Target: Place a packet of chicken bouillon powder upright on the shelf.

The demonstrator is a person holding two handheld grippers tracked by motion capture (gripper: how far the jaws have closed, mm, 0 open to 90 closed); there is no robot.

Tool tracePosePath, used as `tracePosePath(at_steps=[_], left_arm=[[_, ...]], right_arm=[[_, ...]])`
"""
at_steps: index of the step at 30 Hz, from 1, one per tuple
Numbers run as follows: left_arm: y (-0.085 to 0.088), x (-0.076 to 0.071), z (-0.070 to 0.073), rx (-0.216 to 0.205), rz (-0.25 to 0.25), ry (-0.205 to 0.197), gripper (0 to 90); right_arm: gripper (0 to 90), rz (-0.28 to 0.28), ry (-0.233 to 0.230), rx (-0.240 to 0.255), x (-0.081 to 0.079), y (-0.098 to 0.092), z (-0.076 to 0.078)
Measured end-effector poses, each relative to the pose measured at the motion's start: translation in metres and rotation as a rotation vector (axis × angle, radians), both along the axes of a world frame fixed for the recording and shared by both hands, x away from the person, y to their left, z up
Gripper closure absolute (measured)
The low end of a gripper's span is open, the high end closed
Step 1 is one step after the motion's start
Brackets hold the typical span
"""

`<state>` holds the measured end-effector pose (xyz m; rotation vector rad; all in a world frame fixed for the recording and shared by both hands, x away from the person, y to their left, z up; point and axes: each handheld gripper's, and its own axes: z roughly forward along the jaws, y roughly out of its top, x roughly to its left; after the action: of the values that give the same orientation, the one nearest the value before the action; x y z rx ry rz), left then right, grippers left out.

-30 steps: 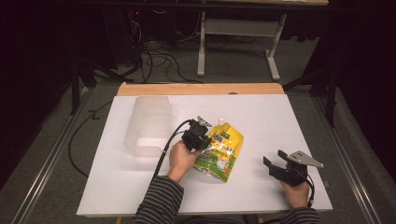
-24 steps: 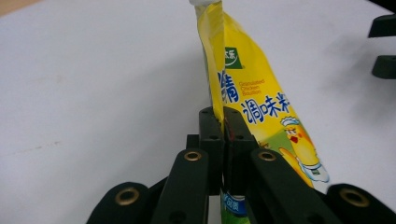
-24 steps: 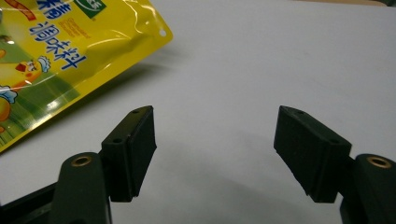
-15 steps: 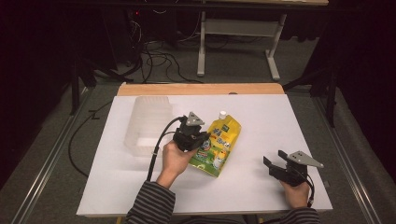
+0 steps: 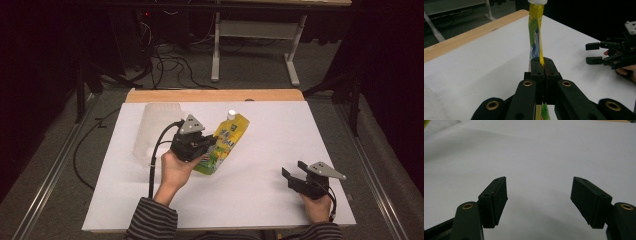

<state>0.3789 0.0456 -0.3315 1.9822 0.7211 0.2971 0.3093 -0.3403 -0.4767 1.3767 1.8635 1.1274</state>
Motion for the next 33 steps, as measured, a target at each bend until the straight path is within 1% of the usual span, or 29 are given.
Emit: tracePosePath(at_steps=[2,3,4,5,6,7,8,11,12,13,15,16,17,18,19,20,21,22,23,24,26,27,30,32,33], left_arm=[[0.007,-0.003,0.006,-0.007,0.0,-0.011,88.9],[0.01,-0.004,0.008,-0.017,0.005,-0.01,88.9],[0.01,-0.004,0.008,-0.017,0.005,-0.01,88.8],[0.017,-0.004,0.011,-0.041,0.01,-0.004,88.8],[0.017,-0.004,0.011,-0.041,0.01,-0.004,88.8],[0.024,-0.005,0.014,-0.043,0.023,-0.013,88.8],[0.027,-0.006,0.015,-0.041,0.029,-0.017,88.8],[0.036,-0.009,0.019,-0.042,0.048,-0.031,88.9],[0.036,-0.009,0.019,-0.042,0.048,-0.031,88.9],[0.043,-0.01,0.022,-0.045,0.058,-0.036,88.9],[0.05,-0.01,0.026,-0.055,0.07,-0.04,88.8],[0.05,-0.01,0.026,-0.055,0.07,-0.04,88.8],[0.057,-0.011,0.029,-0.059,0.081,-0.052,88.8],[0.057,-0.011,0.029,-0.059,0.081,-0.052,88.8],[0.065,-0.012,0.031,-0.068,0.097,-0.058,88.8],[0.065,-0.012,0.031,-0.068,0.097,-0.058,88.8],[0.072,-0.012,0.033,-0.069,0.115,-0.063,88.8],[0.072,-0.012,0.033,-0.069,0.115,-0.063,88.8],[0.076,-0.012,0.034,-0.067,0.122,-0.066,88.8],[0.084,-0.012,0.037,-0.06,0.144,-0.078,88.8],[0.09,-0.011,0.039,-0.062,0.16,-0.088,88.8],[0.09,-0.011,0.039,-0.062,0.16,-0.088,88.8],[0.096,-0.013,0.042,-0.059,0.172,-0.108,88.9],[0.101,-0.011,0.044,-0.06,0.186,-0.113,88.9],[0.101,-0.011,0.044,-0.06,0.186,-0.113,88.9]], right_arm=[[29.9,0.001,-0.007,0.001,0.0,0.0,0.0],[29.9,0.003,-0.013,-0.002,0.0,-0.001,0.0],[29.9,0.002,-0.013,-0.001,0.0,-0.001,0.0],[29.9,-0.002,-0.009,0.002,0.0,-0.001,0.0],[29.9,-0.002,-0.009,0.002,0.0,-0.001,0.0],[29.9,0.001,-0.008,0.002,0.0,-0.001,0.0],[29.9,0.005,-0.012,-0.001,0.0,-0.001,0.0],[29.9,0.001,-0.005,0.003,0.0,0.0,0.0],[29.9,0.001,-0.005,0.003,0.0,0.0,0.0],[29.9,0.004,-0.011,-0.002,0.0,0.0,0.0],[29.9,0.002,-0.012,-0.003,0.0,0.0,0.0],[29.9,0.002,-0.012,-0.003,0.0,0.0,0.0],[29.9,0.0,-0.006,0.001,0.0,0.0,0.0],[29.9,0.0,-0.006,0.001,0.0,0.0,0.0],[29.9,0.002,-0.006,-0.004,0.0,0.0,0.0],[29.9,0.002,-0.008,-0.007,0.0,0.0,0.0],[29.9,0.0,-0.003,-0.004,0.0,0.0,0.0],[29.9,0.0,-0.003,-0.004,0.0,0.0,0.0],[29.9,0.0,-0.002,-0.004,0.0,0.0,0.0],[29.9,-0.001,-0.003,-0.004,0.0,0.0,0.0],[29.9,-0.003,-0.003,-0.004,0.0,0.0,0.0],[29.9,-0.003,-0.003,-0.004,0.0,0.0,0.0],[29.9,-0.001,-0.004,-0.007,0.0,0.001,0.0],[29.9,-0.002,-0.001,-0.008,0.0,0.001,0.0],[29.9,-0.004,0.002,-0.005,0.0,0.001,0.0]])
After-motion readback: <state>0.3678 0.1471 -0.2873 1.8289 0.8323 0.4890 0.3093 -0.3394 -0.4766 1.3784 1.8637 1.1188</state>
